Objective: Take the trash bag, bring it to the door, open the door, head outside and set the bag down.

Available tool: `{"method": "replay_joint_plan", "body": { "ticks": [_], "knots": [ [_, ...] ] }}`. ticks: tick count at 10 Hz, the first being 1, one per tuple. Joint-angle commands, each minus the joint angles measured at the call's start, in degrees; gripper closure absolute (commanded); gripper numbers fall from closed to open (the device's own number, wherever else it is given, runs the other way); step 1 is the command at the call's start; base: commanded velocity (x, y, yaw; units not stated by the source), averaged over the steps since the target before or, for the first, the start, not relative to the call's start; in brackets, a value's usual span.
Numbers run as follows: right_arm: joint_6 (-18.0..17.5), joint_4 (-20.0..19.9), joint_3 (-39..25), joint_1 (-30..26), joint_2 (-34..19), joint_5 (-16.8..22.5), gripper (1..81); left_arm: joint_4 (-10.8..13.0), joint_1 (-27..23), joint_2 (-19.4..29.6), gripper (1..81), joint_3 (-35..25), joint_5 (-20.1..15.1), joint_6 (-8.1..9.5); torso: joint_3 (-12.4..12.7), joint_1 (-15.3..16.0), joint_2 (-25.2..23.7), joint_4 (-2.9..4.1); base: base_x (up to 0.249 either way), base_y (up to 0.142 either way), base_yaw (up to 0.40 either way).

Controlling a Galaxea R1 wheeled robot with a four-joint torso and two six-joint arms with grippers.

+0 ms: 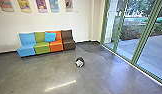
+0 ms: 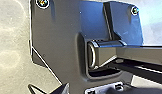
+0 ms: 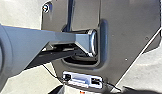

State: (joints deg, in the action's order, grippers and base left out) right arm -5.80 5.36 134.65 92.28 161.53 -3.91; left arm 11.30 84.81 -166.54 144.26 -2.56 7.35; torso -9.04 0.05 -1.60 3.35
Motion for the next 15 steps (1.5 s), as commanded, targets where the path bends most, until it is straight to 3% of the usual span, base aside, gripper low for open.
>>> {"method": "replay_joint_plan", "body": {
  "ticks": [1,15],
  "knots": [
    [0.0,-0.7,2.6,-1.2,-0.6,3.4,1.0,-0.5,-1.7,0.8,1.0,-0.1,-3.4,-0.14,0.0,0.0,0.0,0.00,0.134,0.000,0.000],
    [0.0,-0.6,4.6,-1.1,0.5,3.4,1.0,-0.5,-1.7,0.1,1.0,0.2,-3.2,-0.14,0.0,0.0,0.0,0.00,0.135,0.000,0.000]
  ]
}}
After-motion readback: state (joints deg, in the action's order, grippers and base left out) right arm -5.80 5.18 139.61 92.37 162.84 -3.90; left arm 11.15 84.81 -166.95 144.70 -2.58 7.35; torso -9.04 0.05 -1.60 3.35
